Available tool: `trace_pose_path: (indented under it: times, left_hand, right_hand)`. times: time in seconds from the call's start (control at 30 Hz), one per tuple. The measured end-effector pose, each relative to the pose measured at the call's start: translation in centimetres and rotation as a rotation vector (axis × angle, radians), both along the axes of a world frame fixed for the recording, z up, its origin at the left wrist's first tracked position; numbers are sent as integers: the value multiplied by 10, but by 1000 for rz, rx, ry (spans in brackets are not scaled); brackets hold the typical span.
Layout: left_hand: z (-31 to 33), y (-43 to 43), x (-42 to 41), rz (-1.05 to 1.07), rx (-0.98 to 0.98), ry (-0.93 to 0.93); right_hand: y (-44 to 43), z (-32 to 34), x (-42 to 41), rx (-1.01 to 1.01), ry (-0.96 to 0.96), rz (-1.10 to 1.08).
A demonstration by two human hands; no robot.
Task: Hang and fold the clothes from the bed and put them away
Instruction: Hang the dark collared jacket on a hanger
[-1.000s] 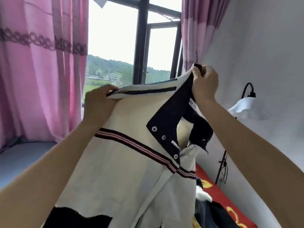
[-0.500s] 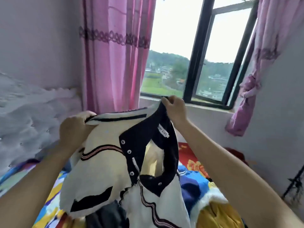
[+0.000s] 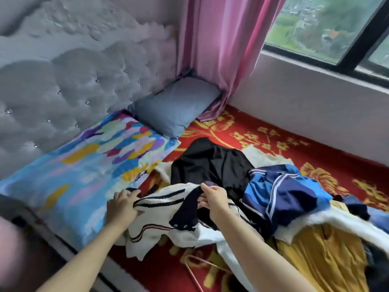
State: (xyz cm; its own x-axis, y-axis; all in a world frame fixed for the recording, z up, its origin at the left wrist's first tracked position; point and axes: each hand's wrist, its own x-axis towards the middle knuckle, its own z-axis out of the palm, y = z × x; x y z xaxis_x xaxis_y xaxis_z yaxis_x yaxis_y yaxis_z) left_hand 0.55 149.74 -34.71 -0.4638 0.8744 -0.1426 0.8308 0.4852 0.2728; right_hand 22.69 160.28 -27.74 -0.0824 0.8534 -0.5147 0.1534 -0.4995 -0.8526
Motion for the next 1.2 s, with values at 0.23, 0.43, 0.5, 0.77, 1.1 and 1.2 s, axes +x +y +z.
trace_pose_path:
  times: [0.23, 0.43, 0.5, 0.77, 1.1, 1.2]
  left_hand:
    - [16, -39, 99, -18, 287, -366]
    - [15, -41, 109, 270, 433, -764]
    - [16, -46, 103, 258, 390, -874]
    - [18, -69, 97, 217, 324, -1102]
    - [24, -91, 64, 184, 178, -1244]
    - [29, -96, 46, 118, 51, -1160]
  right_hand:
    - [-53, 2, -29, -79, 26, 186]
    - [-71, -7, -15, -6, 9, 380]
    - [-73, -18, 6, 71, -41, 362]
    - [-74, -89, 94, 208, -696, 419]
    - [-53, -82, 116, -204, 14, 313]
    - [-39, -66, 120, -282, 49, 428]
